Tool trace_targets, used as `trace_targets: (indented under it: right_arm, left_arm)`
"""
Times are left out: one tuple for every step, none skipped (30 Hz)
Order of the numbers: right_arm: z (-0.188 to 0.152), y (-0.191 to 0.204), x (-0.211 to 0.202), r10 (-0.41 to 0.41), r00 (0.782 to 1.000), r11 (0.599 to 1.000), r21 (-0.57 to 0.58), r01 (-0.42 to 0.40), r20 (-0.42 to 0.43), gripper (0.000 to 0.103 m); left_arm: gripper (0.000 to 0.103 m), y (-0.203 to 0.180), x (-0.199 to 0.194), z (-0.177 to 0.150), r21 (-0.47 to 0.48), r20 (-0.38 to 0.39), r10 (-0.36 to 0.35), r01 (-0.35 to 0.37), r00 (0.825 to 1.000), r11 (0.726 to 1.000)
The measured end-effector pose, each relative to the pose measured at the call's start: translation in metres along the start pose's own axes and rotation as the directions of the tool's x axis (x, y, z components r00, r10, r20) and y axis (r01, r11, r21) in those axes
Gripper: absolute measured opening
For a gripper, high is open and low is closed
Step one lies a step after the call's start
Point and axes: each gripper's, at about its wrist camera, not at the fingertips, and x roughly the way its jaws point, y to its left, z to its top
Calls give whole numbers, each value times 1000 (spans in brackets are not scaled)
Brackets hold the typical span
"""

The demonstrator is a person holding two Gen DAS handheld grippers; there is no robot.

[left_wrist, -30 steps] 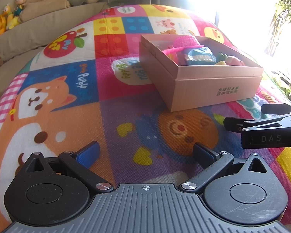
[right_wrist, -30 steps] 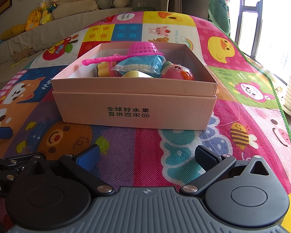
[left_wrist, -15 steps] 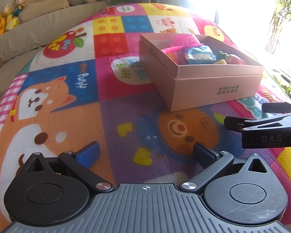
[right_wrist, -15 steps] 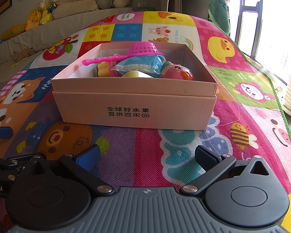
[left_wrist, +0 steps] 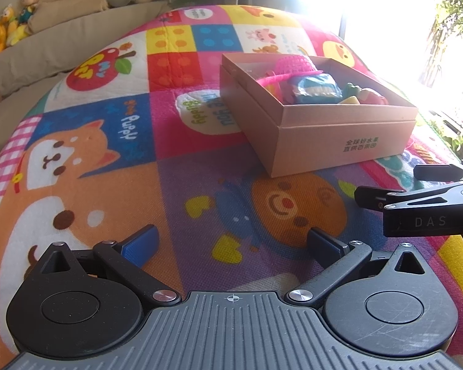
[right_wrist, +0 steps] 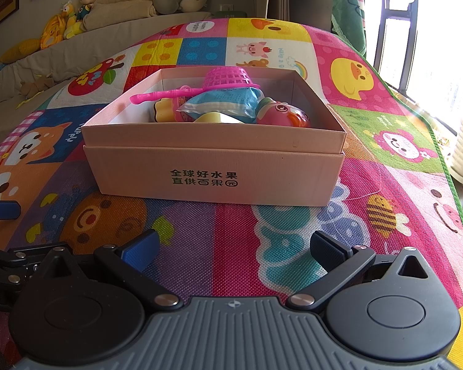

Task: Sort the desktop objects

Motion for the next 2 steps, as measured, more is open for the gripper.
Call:
trace_targets:
  right_arm:
    - [0,0,0,0,1000,1000,0,0,0,103]
    - [0,0,0,0,1000,1000,0,0,0,103]
  left_arm:
    - [103,1,0,0,2,0,-6,6,1000,1000]
    - [103,2,0,1,0,0,-16,16,1000,1000]
